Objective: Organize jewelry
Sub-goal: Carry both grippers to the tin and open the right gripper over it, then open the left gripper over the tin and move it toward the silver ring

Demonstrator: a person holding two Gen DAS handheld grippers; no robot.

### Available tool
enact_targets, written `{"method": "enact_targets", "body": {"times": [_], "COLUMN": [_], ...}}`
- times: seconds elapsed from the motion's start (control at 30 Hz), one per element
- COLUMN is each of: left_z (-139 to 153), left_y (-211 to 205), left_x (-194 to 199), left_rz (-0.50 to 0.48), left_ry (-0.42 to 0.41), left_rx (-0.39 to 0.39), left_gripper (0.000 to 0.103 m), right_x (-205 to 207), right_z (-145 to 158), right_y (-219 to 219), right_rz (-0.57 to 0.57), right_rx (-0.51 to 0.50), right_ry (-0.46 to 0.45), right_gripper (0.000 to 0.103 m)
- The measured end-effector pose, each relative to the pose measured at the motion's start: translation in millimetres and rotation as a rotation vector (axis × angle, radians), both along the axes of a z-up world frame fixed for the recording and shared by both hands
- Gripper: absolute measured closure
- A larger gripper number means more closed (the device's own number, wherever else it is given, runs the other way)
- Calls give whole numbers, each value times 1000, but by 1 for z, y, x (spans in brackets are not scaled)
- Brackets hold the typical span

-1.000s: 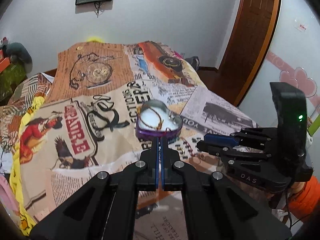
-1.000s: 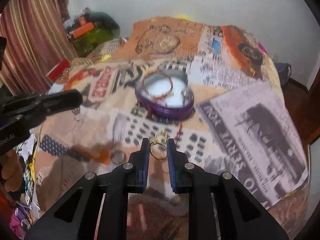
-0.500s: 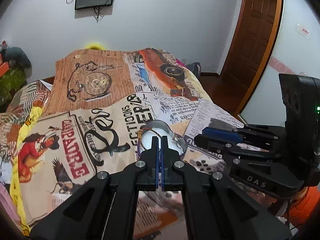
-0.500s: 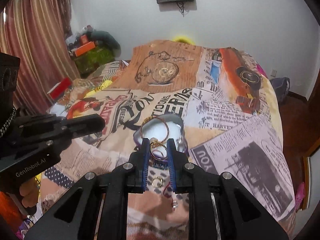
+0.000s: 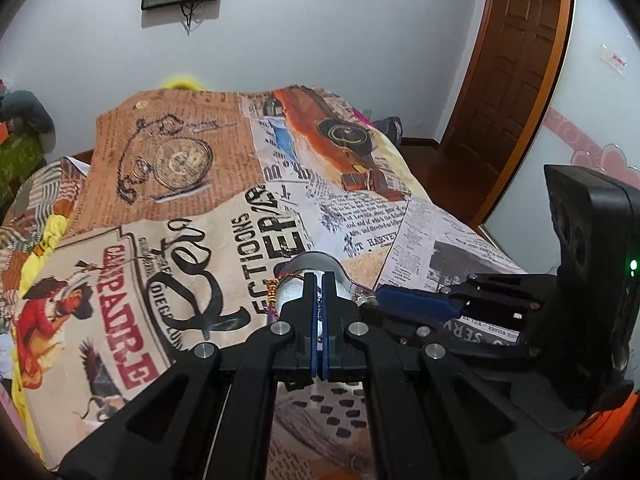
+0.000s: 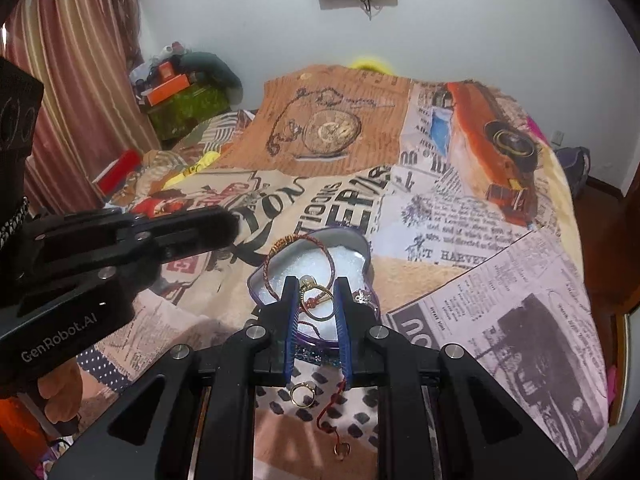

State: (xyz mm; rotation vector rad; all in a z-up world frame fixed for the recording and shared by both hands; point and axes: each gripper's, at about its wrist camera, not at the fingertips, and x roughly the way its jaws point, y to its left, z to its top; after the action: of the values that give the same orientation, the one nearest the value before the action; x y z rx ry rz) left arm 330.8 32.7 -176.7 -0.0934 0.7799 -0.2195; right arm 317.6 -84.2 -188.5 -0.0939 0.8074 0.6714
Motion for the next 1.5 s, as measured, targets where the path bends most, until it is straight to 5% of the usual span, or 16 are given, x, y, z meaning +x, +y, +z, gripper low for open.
{"method": "enact_targets", "body": {"times": [0.43,0.9,1.1,1.33,1.5], "left_z": [-31,-23,-12,8,18], "left_y": [1,8,11,16,14], "left_x": [31,21,10,-9,-27], "left_rz": [-26,10,26,48,52], "left_ry": [94,76,55,26,16], "left_rx": [4,9,33,40,55], "left_gripper": [103,101,99,79,77], "right_x": [10,13,6,-3,-14], "right_z": [-20,-22,-15,0,11], "right_y": [11,16,15,9,0], "right_rz": [47,40,20,6,-7], "right_rx": [-59,-99,-124,-124,-117], "right_ry": [7,15,-18,-47,-59], "right_gripper": [87,87,71,69,69]}}
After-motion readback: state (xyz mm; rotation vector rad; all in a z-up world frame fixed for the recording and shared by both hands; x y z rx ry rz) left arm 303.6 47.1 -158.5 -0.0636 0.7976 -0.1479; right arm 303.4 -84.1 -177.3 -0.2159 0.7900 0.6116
